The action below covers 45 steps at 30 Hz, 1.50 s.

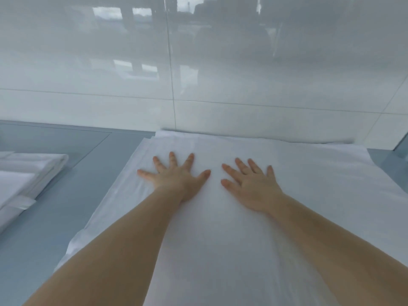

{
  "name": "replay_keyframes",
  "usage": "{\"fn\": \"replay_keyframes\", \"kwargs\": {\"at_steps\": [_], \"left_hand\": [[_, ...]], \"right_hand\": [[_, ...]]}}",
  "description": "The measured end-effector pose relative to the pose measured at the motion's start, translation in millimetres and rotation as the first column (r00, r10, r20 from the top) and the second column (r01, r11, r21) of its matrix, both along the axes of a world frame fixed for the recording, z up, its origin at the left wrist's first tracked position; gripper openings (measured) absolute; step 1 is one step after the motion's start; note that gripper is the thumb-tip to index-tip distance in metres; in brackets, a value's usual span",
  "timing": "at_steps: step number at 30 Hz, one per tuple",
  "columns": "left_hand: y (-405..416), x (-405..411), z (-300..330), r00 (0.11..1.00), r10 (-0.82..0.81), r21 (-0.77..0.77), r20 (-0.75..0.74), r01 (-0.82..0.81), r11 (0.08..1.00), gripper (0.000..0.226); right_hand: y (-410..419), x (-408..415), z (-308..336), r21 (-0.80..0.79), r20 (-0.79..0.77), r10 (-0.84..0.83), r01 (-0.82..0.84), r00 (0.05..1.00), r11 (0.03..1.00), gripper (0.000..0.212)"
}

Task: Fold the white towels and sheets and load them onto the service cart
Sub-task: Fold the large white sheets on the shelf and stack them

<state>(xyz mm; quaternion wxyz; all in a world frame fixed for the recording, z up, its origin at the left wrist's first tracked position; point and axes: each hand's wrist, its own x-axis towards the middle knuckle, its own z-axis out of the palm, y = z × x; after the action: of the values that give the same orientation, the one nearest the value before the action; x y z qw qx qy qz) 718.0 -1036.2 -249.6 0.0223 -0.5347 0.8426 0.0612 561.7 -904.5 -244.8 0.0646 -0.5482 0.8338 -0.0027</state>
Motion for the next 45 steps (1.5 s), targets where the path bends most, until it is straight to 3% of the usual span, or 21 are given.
{"fn": "replay_keyframes", "kwargs": {"at_steps": [4, 8, 11, 14, 17, 24, 30, 34, 40, 42, 45], "left_hand": [[-46.9, 29.4, -1.6, 0.998, 0.049, 0.000, -0.026, -0.049, 0.999, 0.083], [-61.7, 36.5, -0.1, 0.995, 0.094, -0.043, -0.022, -0.095, 0.995, 0.073], [-43.1, 5.8, 1.8, 0.982, -0.155, -0.081, -0.109, 0.146, 0.986, 0.071], [-18.9, -36.5, -4.2, 0.893, -0.431, -0.055, -0.130, 0.427, 0.902, 0.068], [-47.3, -46.6, -1.6, 0.930, -0.357, -0.029, -0.082, 0.356, 0.934, 0.070], [-120.2, -9.4, 6.8, 0.999, 0.031, 0.005, -0.042, -0.031, 1.000, 0.064], [-15.4, -58.4, -11.2, 0.971, -0.151, -0.030, -0.183, 0.148, 0.988, 0.060], [2.9, -59.3, -13.3, 0.983, -0.114, -0.076, -0.146, 0.103, 0.992, 0.066], [0.8, -61.0, -10.7, 0.985, -0.115, -0.096, -0.131, 0.103, 0.990, 0.058], [-0.7, -58.7, -10.0, 0.986, -0.110, -0.080, -0.127, 0.100, 0.992, 0.057], [-0.1, -57.3, -10.1, 0.987, -0.106, -0.066, -0.124, 0.099, 0.993, 0.063]], "right_hand": [[-9.6, -27.3, 1.7, -0.006, 0.002, -0.161, 0.161, 0.987, 0.987, 0.064], [-11.3, -28.3, -4.2, -0.037, -0.007, -0.176, 0.176, 0.984, 0.984, 0.061], [-11.8, -29.5, -4.2, -0.058, -0.013, -0.173, 0.172, 0.985, 0.983, 0.056], [-10.9, -30.5, -6.0, -0.063, -0.014, -0.173, 0.172, 0.985, 0.983, 0.052], [-10.5, -32.2, -7.4, -0.066, -0.005, -0.174, 0.173, 0.985, 0.983, 0.051], [-9.6, -29.5, -7.8, -0.072, 0.005, -0.189, 0.189, 0.982, 0.979, 0.051], [-12.5, -29.0, -6.1, -0.059, 0.012, -0.186, 0.187, 0.982, 0.981, 0.049], [-24.8, -35.8, -3.8, -0.012, 0.000, -0.192, 0.192, 0.981, 0.981, 0.050], [-91.4, -32.9, 5.3, -0.004, 0.082, 0.086, -0.086, 0.993, 0.996, 0.049], [-85.4, -52.4, 0.1, -0.020, 0.039, 0.068, -0.068, 0.997, 0.998, 0.049], [-42.2, -115.7, -2.7, -0.036, 0.004, -0.095, 0.095, 0.996, 0.995, 0.050]]}}
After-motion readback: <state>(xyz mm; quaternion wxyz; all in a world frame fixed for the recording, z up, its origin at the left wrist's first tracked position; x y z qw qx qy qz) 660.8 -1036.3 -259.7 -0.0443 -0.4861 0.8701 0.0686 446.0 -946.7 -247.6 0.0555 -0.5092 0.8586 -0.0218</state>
